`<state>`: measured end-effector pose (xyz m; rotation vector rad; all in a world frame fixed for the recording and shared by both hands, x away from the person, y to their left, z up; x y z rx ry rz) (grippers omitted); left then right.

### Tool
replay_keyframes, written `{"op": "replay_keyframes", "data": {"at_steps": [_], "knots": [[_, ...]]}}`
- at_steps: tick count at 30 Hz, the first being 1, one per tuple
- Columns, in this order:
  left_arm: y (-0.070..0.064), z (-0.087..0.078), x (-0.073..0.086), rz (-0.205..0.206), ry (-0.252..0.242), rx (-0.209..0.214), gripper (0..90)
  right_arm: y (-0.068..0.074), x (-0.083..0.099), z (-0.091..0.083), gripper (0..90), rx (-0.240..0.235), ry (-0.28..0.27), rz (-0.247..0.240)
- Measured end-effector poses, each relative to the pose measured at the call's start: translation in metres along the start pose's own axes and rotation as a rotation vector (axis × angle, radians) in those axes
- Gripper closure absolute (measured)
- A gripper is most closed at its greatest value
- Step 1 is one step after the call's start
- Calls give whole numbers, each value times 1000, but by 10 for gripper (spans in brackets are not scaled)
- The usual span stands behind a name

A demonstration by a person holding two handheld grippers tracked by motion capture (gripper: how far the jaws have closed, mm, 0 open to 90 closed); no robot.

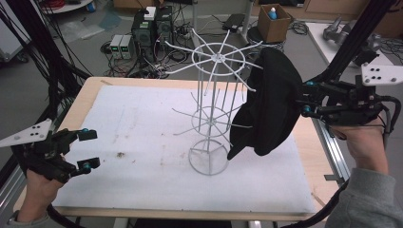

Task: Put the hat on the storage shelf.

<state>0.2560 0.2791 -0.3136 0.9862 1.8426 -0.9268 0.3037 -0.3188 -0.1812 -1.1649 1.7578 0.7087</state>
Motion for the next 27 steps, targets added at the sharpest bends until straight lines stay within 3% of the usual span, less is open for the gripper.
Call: {"op": "replay_keyframes", "data": {"at_steps": [4, 12, 20, 27], "knots": [[0, 1, 0, -3, 1, -1, 18, -1, 1, -1, 350, 12, -3, 10], [0, 0, 0, 1, 1, 1, 18, 0, 1, -3, 133, 13, -25, 22], [-1, -1, -1, 2, -5, -3, 18, -1, 8, -6, 101, 104, -29, 68], [-1, -3, -2, 8, -14, -7, 18, 0, 22, -5, 100, 136, -49, 93]]}}
Point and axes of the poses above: each handheld gripper's, and its own axes: z roughly forward along the jaws, x roughly out of its underside, y roughly to its left, the point moved 3 cm from there along z, roughly forward along the jaws, and after that the axes turned 13 degrees about y, right-handed, at the moved point
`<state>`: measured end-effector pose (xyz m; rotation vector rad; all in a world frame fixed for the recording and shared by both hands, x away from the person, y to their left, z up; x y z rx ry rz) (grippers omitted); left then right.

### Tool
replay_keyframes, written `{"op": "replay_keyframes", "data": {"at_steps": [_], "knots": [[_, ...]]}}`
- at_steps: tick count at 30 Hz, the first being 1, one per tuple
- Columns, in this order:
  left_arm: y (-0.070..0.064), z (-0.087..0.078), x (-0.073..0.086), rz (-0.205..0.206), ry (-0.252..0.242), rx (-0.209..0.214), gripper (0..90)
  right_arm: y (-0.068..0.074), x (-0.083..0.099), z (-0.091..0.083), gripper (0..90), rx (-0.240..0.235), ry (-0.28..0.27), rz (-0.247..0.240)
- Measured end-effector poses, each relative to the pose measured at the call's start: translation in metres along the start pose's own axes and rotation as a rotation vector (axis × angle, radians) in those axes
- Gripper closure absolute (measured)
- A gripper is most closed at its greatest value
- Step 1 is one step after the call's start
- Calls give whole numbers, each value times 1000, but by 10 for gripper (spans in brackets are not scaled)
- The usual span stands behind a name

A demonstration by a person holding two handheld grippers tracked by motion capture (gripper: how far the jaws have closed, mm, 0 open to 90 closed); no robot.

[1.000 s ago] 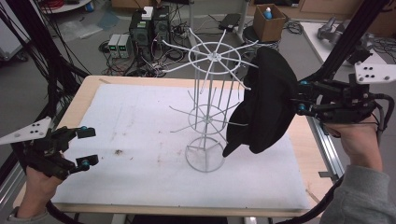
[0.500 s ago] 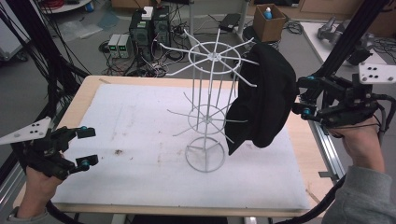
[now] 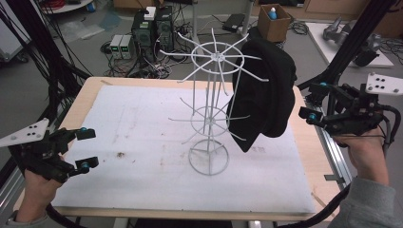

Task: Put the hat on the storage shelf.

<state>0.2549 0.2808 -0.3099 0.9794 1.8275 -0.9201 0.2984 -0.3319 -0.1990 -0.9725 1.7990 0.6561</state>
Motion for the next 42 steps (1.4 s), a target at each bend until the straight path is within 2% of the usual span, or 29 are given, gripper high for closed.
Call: {"op": "replay_keyframes", "data": {"at_steps": [6, 7, 9, 12, 13, 14, 17, 21, 27, 28, 30, 32, 36, 37, 38, 39, 42], "knots": [[2, -2, -4, 4, -16, -10, 18, 1, 11, -5, 100, 34, -45, 35], [2, -2, -4, 6, -18, -10, 18, 2, 17, -7, 101, 60, -61, 43], [2, -2, -6, 11, -21, -11, 18, 2, 19, -8, 100, 63, -66, 54], [2, -2, -7, 16, -22, -8, 18, 3, 34, -12, 100, 91, -91, 82], [1, -2, -8, 18, -22, -8, 18, 3, 34, -12, 100, 91, -91, 82], [1, -2, -8, 19, -22, -7, 18, 3, 42, -13, 100, 104, -93, 103], [-2, -3, -11, 30, -24, -4, 18, 3, 53, -12, 100, 127, -85, 118], [-3, -2, -12, 36, -21, -2, 18, 5, 68, -5, 100, 179, -40, 121], [-3, -3, -12, 35, -23, -1, 18, 15, 82, 9, 100, 192, 12, 116], [-3, -3, -12, 34, -23, 0, 18, 20, 86, 15, 101, 181, 25, 116], [-3, -3, -12, 34, -21, -2, 18, 22, 87, 16, 100, 172, 24, 117], [-3, -3, -12, 34, -21, -2, 18, 29, 90, 22, 100, 139, 21, 130], [-2, -2, -12, 34, -16, -4, 18, 35, 89, 28, 101, 117, 59, 134], [-2, -2, -12, 35, -17, -3, 18, 38, 84, 29, 100, 139, 88, 138], [-2, -2, -12, 34, -18, -4, 18, 38, 84, 29, 100, 139, 88, 138], [-2, -2, -12, 33, -21, -4, 17, 45, 80, 30, 101, 122, 101, 116], [-2, -1, -12, 34, -17, -8, 18, 50, 78, 29, 101, 117, 102, 96]]}}
Point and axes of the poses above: each handheld gripper's, and its own axes: z roughly forward along the jaws, x roughly out of its underside, y roughly to its left, the point moved 3 cm from there along z, roughly forward along the jaws, and after that the axes turned 13 degrees about y, right-handed, at the moved point
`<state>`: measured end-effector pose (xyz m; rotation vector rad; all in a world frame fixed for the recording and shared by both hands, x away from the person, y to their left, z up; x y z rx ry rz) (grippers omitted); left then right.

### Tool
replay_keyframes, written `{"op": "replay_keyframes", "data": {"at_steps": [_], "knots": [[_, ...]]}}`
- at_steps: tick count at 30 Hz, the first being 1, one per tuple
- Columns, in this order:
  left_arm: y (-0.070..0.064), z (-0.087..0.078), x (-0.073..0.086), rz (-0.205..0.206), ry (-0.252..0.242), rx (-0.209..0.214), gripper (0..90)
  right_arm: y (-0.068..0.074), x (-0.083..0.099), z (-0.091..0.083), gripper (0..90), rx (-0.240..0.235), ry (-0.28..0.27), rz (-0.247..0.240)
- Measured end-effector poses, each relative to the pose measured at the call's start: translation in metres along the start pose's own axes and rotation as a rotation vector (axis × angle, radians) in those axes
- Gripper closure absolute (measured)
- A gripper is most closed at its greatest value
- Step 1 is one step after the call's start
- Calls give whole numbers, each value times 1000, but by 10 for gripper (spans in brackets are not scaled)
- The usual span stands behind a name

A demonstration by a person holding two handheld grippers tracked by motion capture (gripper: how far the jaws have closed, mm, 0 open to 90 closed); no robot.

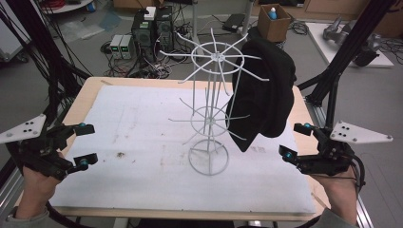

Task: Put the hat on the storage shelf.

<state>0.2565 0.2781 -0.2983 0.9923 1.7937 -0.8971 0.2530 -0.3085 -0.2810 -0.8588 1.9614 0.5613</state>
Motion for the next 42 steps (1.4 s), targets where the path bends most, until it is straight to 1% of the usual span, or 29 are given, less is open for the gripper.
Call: {"op": "replay_keyframes", "data": {"at_steps": [2, 3, 5, 7, 9, 11, 13, 17, 18, 20, 25, 27, 28, 34, 35, 42], "knots": [[-1, 1, 0, 0, 6, -1, 18, 4, -1, -4, 101, 3, -11, -11], [-1, 2, 0, 3, 6, 1, 18, 4, -1, -7, 100, 4, -19, -9], [-2, 4, 0, 6, 13, 5, 18, 2, 3, -12, 101, 27, -33, 4], [-3, 6, -1, 10, 18, 1, 18, 1, 5, -13, 101, 31, -31, 10], [-4, 7, -1, 11, 21, 0, 18, -4, 11, -14, 101, 43, -26, 37], [-4, 8, -1, 12, 19, 2, 18, -7, 13, -14, 101, 55, -20, 46], [-4, 8, -1, 13, 18, 1, 18, -7, 14, -14, 101, 54, -17, 51], [-3, 8, -1, 7, 21, -1, 18, -10, 16, -12, 101, 58, -10, 59], [-3, 8, -1, 9, 24, -5, 18, -11, 17, -9, 101, 60, 0, 64], [-4, 9, -1, 11, 26, -6, 18, -12, 17, -7, 101, 66, 4, 67], [-5, 10, -1, 14, 33, -11, 18, -12, 17, -2, 100, 64, 17, 66], [-5, 9, -1, 14, 29, -10, 18, -12, 17, -1, 101, 67, 22, 63], [-5, 9, -1, 12, 27, -12, 18, -12, 18, 0, 101, 66, 27, 70], [-4, 10, -1, 12, 30, -14, 17, -15, 20, 2, 100, 70, 37, 78], [-4, 10, -1, 11, 33, -15, 18, -15, 20, 2, 101, 66, 39, 86], [-3, 10, 0, 9, 30, -22, 18, -16, 21, 3, 100, 75, 41, 90]]}}
Point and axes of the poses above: each handheld gripper's, and its own axes: z roughly forward along the jaws, x roughly out of its underside, y roughly to its left, the point moved 3 cm from there along z, roughly forward along the jaws, and after that the axes turned 13 degrees about y, right-handed, at the moved point
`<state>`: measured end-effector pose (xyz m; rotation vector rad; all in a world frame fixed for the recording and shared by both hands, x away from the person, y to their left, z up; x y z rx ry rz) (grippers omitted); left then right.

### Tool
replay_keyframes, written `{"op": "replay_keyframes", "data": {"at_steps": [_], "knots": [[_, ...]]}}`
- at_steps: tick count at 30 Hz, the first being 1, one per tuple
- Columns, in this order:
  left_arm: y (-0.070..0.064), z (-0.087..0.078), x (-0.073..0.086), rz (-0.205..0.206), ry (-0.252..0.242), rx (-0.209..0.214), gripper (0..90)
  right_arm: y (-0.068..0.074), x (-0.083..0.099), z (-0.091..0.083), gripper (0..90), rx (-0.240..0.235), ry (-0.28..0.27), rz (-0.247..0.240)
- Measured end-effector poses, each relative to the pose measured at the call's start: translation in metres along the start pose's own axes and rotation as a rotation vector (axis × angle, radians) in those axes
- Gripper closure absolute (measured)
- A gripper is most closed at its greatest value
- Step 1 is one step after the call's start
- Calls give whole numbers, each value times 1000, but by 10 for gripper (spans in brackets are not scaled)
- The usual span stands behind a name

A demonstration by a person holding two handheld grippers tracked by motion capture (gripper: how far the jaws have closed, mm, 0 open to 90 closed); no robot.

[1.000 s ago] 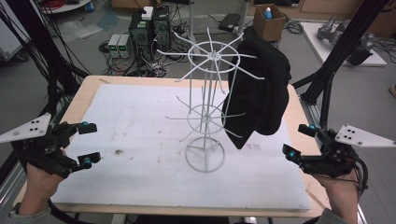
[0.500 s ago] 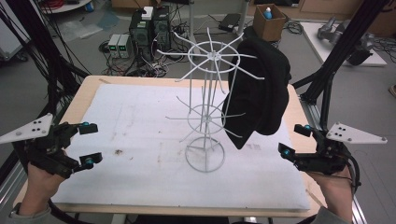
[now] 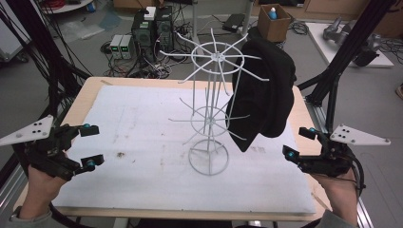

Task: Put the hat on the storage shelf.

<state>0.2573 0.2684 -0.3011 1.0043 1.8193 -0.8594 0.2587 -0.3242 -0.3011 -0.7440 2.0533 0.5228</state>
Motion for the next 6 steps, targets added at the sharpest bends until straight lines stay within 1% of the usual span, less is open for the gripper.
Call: {"op": "replay_keyframes", "data": {"at_steps": [2, 5, 6], "knots": [[1, 0, 1, -4, 1, -6, 18, 0, 0, 0, 100, 5, 1, -3], [4, 0, 2, -12, 3, -29, 18, 0, 0, 0, 100, 4, -1, -1], [5, 0, 3, -19, 5, -41, 18, 0, 1, 0, 100, 10, 2, 4]]}}
Point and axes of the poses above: each handheld gripper's, and its own axes: z roughly forward along the jaws, x roughly out of its underside, y roughly to its left, the point moved 3 cm from there along z, roughly forward along the jaws, and after that the axes turned 13 degrees about y, right-handed, at the moved point
